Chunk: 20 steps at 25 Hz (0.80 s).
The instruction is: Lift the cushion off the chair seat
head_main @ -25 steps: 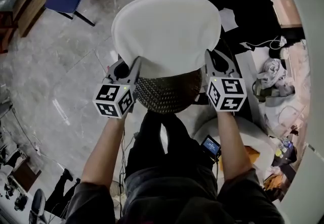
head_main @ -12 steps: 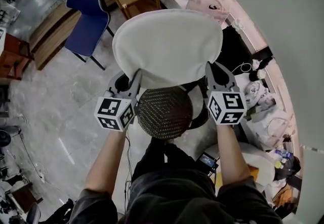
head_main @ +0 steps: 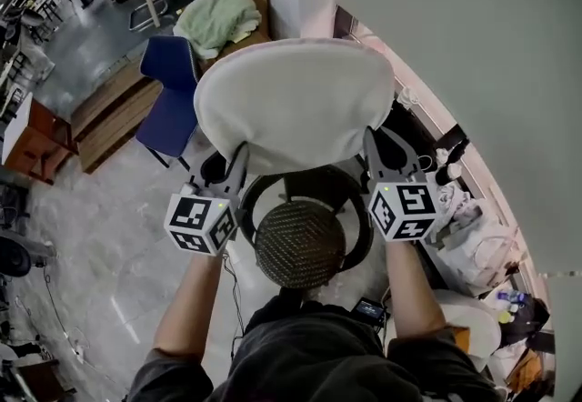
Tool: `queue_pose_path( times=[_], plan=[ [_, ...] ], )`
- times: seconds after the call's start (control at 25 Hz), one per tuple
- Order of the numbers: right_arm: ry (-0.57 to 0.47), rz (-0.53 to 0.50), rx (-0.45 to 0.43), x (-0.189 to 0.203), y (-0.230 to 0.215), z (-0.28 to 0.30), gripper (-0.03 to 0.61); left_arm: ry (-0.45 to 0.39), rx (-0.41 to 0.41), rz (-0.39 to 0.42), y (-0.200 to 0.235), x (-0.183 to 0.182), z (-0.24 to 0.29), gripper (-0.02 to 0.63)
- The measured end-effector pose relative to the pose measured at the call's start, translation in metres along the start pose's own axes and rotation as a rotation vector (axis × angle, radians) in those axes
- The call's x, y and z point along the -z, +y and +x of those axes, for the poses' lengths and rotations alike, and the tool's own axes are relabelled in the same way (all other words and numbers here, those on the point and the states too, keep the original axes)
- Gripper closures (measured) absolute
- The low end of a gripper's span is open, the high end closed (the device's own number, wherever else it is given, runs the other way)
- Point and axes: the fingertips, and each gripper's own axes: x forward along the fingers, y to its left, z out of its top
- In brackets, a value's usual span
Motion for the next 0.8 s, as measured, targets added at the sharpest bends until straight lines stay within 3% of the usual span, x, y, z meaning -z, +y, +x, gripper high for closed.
queue_pose_path(
  times=[0.4,0.8],
  plan=[
    [-0.119,-0.033,0.017,-0.084,0.003,-0.008,0.54,-0.111,-0.011,0.068,0.004,-0.087,-0.009,0.532],
    [-0.196,-0.048,-0.002,-0.126,0.007,-0.028,0.54,-0.181,-0.014,0.098,-0.006,-0.126,-0.028,0.533]
  ],
)
